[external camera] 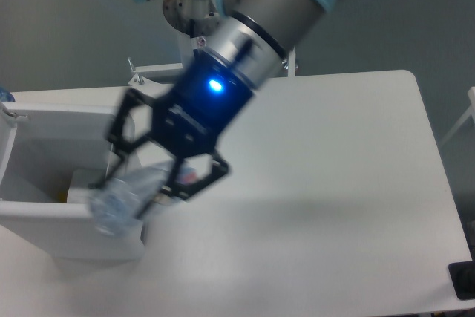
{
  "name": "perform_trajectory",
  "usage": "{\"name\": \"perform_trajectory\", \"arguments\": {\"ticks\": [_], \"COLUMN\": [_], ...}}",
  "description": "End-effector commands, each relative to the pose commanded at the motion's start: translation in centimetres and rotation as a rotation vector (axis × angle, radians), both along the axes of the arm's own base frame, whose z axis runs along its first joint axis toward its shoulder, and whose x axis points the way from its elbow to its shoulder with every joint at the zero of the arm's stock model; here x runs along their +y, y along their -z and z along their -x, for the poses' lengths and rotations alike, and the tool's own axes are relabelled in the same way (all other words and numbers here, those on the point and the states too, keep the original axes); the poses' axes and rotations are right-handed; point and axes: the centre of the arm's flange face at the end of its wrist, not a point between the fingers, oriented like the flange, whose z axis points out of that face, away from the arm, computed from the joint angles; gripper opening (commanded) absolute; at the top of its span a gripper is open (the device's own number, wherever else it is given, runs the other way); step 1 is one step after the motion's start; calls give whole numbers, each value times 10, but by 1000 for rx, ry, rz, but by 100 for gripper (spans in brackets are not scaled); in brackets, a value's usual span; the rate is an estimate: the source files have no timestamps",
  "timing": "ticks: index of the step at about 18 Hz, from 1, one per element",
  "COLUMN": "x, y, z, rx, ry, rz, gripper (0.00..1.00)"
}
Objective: Place the trash in the trash can
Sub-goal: 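Carry the bottle over the bin, lower it in, and release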
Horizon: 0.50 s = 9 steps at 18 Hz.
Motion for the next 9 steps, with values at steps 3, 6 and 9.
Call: {"name": "perform_trajectory", "arguments": {"ticks": [3,6,9], "x": [9,11,14], "y": [-1,9,18], "z": [-46,-76,-86], "rx": [-2,-9,-4], "ry": [64,105,123], "rz": [2,17,14], "gripper": [37,41,69]}}
